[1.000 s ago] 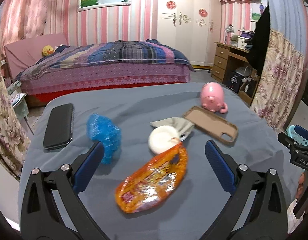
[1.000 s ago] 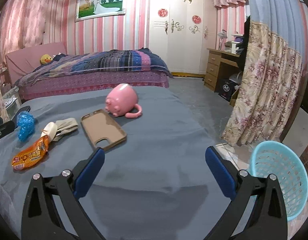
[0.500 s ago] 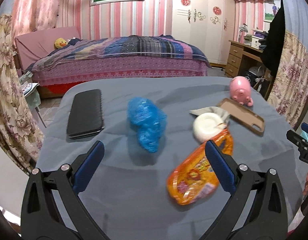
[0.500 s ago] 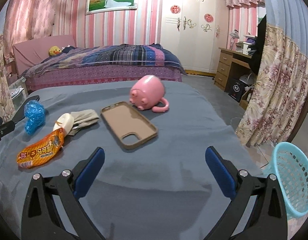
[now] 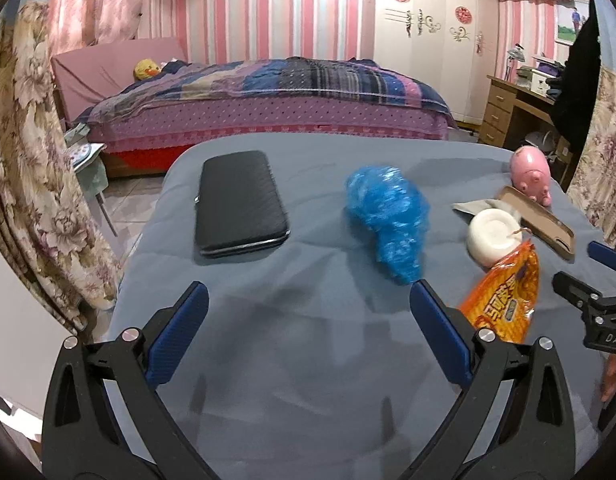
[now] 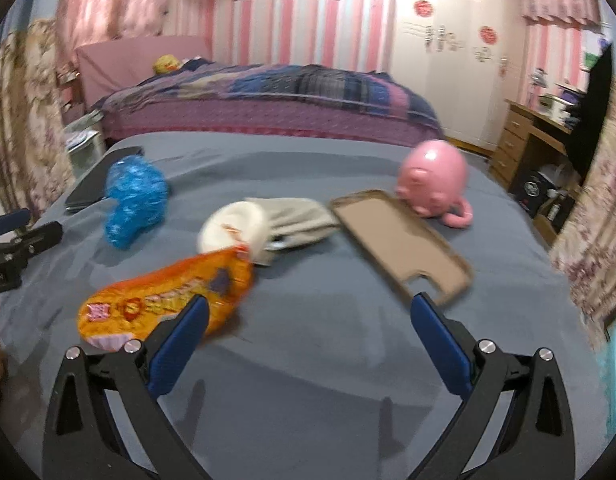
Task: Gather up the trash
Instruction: 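Grasp the orange snack wrapper with the right tool while the left tool grasps the blue bag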
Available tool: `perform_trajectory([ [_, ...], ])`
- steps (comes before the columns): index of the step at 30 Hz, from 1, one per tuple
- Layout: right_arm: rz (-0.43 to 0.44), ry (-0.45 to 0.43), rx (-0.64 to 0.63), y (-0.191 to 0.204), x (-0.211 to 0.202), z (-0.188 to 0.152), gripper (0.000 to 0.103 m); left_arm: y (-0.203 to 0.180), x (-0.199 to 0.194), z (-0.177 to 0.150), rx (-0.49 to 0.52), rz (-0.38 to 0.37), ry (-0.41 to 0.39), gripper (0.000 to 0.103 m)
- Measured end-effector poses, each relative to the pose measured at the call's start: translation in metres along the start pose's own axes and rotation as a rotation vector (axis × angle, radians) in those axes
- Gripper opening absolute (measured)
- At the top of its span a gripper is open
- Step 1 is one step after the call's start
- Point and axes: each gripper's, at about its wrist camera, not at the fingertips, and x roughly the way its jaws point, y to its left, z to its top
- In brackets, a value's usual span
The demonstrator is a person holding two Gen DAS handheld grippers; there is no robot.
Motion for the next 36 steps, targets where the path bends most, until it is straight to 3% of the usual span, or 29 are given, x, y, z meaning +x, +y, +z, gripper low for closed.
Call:
perform_trajectory([
  [3,0.047,0.032,-0.019,0.016,0.012,0.008,0.097,0.007,-0.002,0.0,-0.012,0.004,-0.003,0.097],
  [5,0.071,0.086,-0.051,0.03,0.029,0.012,0.089,0.009,-0.003,0.001,-0.01,0.012,-0.007,0.097],
  [7,0.091,0.134,-0.064,0.036,0.039,0.012,0.065,0.01,-0.003,0.002,-0.01,0.014,-0.006,0.097],
  [10,0.159,0.168,-0.065,0.039,0.048,0.01,0.037,0.01,-0.003,0.002,-0.005,0.015,-0.005,0.097],
  [13,0.183,0.143,-0.067,0.037,0.043,0.009,0.024,0.007,-0.001,0.001,-0.003,0.015,0.002,0.097],
  [19,0.206,0.084,-0.057,0.019,0.022,0.002,0.02,-0.008,0.001,0.002,-0.001,-0.004,0.013,0.097],
  [29,0.039,0.053,-0.02,-0.072,-0.016,-0.019,0.015,-0.05,0.024,0.017,0.012,-0.057,0.03,0.097],
  [36,-0.024,0.033,0.092,-0.132,-0.026,-0.028,0.014,-0.073,0.052,0.033,0.023,-0.039,0.06,0.096],
])
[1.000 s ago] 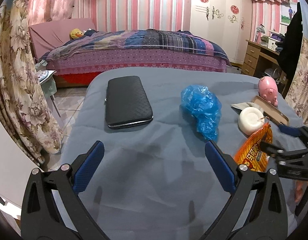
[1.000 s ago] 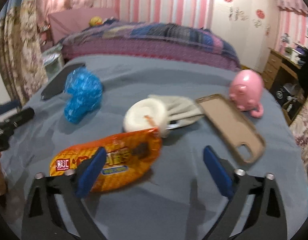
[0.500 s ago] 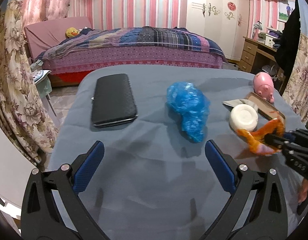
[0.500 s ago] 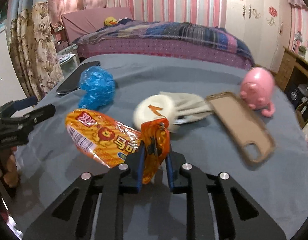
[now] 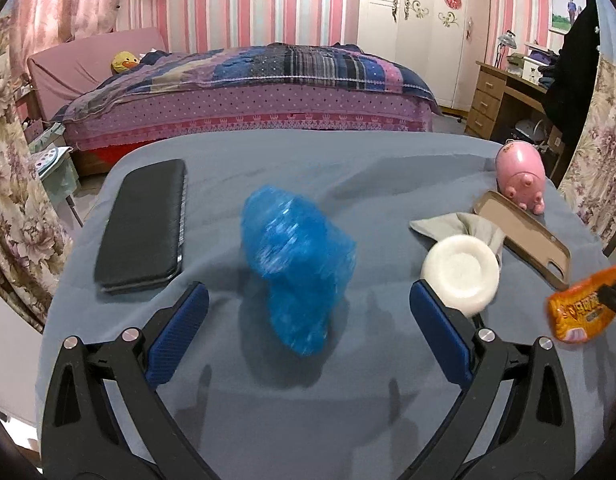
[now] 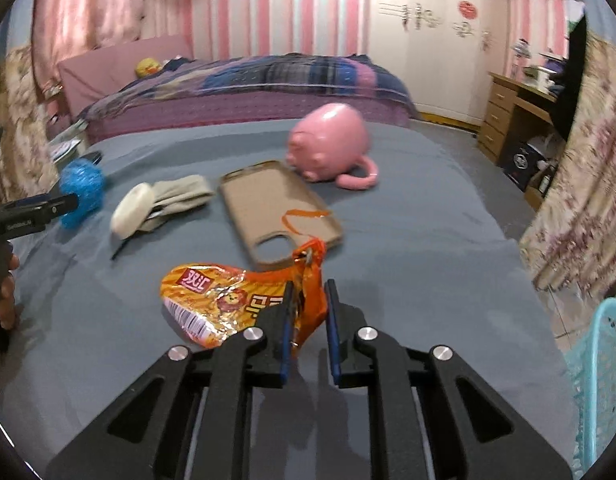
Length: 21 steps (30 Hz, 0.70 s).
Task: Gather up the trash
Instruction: 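Grasp the orange snack wrapper with the right tool while the left tool grasps the blue bag, then carry the blue bag and orange wrapper over the light-blue basket with both tools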
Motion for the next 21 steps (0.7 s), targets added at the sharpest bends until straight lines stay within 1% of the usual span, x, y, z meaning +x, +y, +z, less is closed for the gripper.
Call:
perform_trajectory([
  [1,0.0,-0.001,0.011,-0.005,0.0,-0.001,0.014,-0.001,0.004,0.002,-0.003,-0.004,0.006,0.09],
  [2,0.001,-0.001,0.024,-0.012,-0.001,-0.002,0.014,-0.003,0.008,0.004,-0.004,-0.01,0.012,0.087],
  [4,0.006,-0.004,0.053,-0.021,-0.001,-0.002,0.014,-0.006,0.015,0.008,0.0,-0.018,0.033,0.071],
  [5,0.007,-0.005,0.059,-0.023,0.0,-0.002,0.014,-0.008,0.019,0.01,0.004,-0.016,0.039,0.066],
  [7,0.013,-0.01,0.073,-0.028,-0.001,-0.003,0.014,-0.013,0.023,0.012,0.012,-0.013,0.047,0.041],
  [8,0.015,-0.014,0.077,-0.029,-0.001,-0.003,0.014,-0.015,0.024,0.012,0.016,-0.016,0.052,0.035],
  [9,0.017,-0.017,0.082,-0.03,-0.001,-0.003,0.014,-0.018,0.023,0.012,0.016,-0.024,0.056,0.026],
  [10,0.017,-0.023,0.084,-0.032,-0.001,-0.003,0.014,-0.021,0.022,0.012,0.016,-0.032,0.055,0.023],
  [12,0.017,-0.03,0.086,-0.032,-0.002,-0.002,0.014,-0.028,0.014,0.011,0.023,-0.044,0.043,0.022],
  [21,0.033,-0.077,0.114,-0.041,-0.022,-0.001,0.014,-0.068,-0.049,0.0,0.065,-0.085,-0.037,0.022],
])
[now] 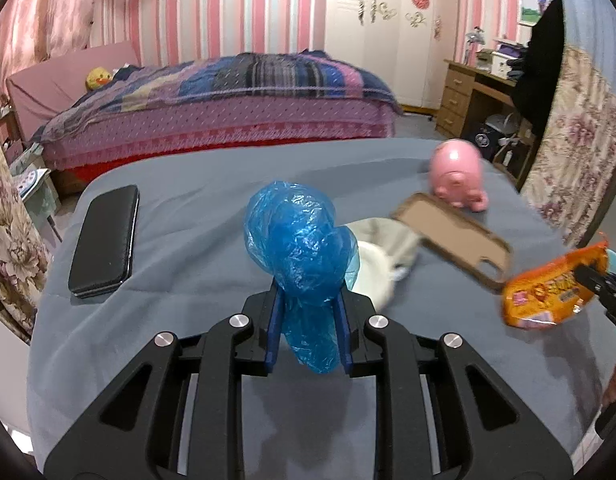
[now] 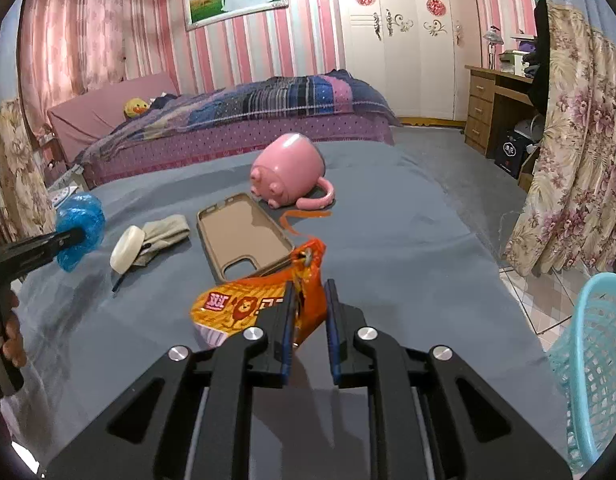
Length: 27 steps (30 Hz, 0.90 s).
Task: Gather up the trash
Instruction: 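Carry the blue bag and orange wrapper over the light-blue basket with both tools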
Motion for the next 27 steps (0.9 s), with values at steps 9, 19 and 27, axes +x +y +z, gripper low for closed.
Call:
perform_trajectory([
  [9,-0.035,-0.034,0.042,-0.035,-0.038,-0.009,0.014,-0.05,-0.035,-0.014,0.042,-0.059,-0.02,0.021],
  [19,-0.145,-0.101,0.12,-0.111,-0.092,-0.012,0.012,-0.116,-0.05,-0.017,0.09,-0.139,-0.033,0.022],
  [27,-0.28,-0.152,0.167,-0.18,-0.143,-0.016,0.012,-0.187,-0.046,-0.014,0.152,-0.229,-0.037,0.022],
])
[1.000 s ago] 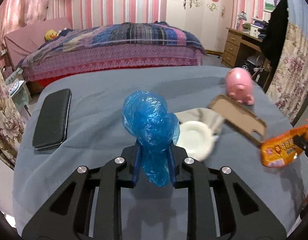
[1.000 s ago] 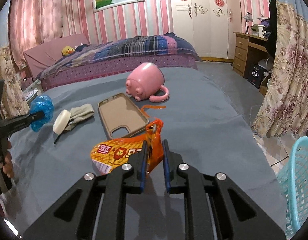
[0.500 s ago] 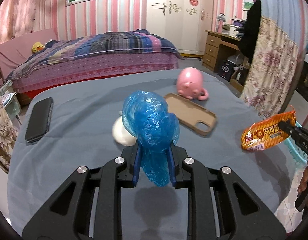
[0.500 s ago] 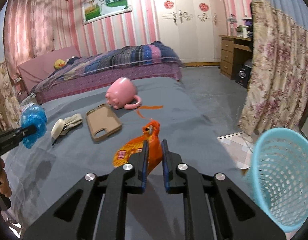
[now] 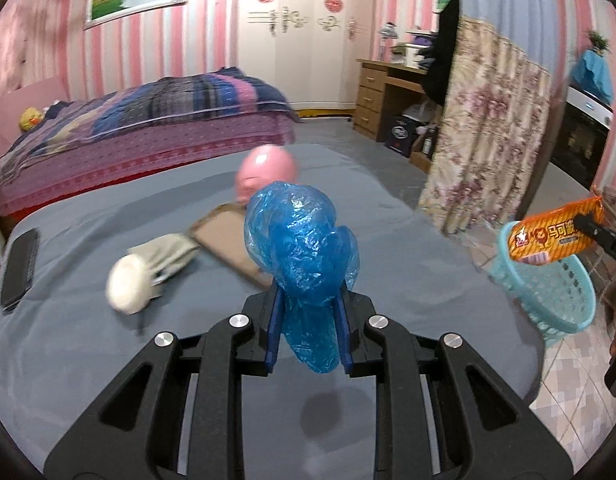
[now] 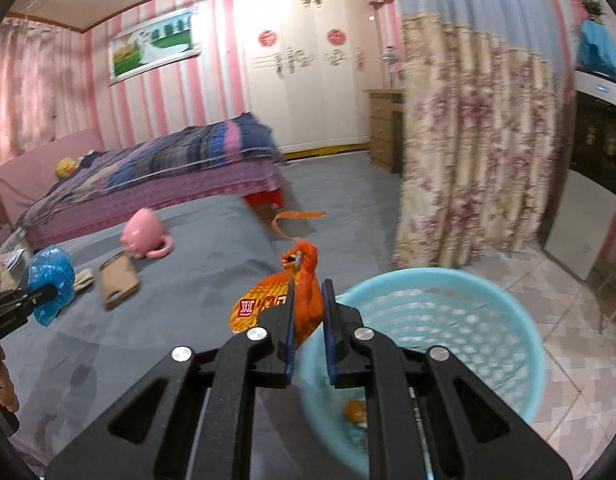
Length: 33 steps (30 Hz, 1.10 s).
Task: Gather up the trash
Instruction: 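Carry the blue bag and orange wrapper over the light-blue basket with both tools, then open the left tool to drop the blue bag while the right tool drops the wrapper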
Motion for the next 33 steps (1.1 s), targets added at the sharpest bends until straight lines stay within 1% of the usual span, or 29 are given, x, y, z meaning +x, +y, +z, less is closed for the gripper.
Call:
perform_trajectory([
  [7,-0.106,-0.01,0.039,-0.059,-0.017,-0.002,0.012,-0.065,0.018,0.013,0.067,-0.101,-0.013,0.021],
  [9,-0.128,-0.012,0.045,-0.07,-0.02,-0.004,0.012,-0.085,0.025,0.016,0.078,-0.143,-0.006,0.022],
  [11,-0.149,-0.013,0.057,-0.084,-0.022,-0.007,0.012,-0.101,0.03,0.017,0.096,-0.168,-0.003,0.022],
  [15,-0.18,-0.012,0.095,-0.111,-0.023,-0.016,0.012,-0.146,0.043,0.017,0.162,-0.218,0.003,0.022],
  [22,-0.218,-0.005,0.146,-0.141,-0.022,-0.029,0.012,-0.214,0.064,0.014,0.232,-0.298,0.018,0.022],
  [30,-0.239,0.011,0.178,-0.158,-0.018,-0.042,0.012,-0.265,0.093,0.004,0.277,-0.361,0.059,0.022],
  [32,-0.243,0.013,0.178,-0.161,-0.016,-0.044,0.012,-0.273,0.099,0.004,0.281,-0.373,0.067,0.029],
  [33,-0.244,0.013,0.178,-0.162,-0.017,-0.044,0.012,-0.278,0.102,0.004,0.288,-0.374,0.077,0.044],
])
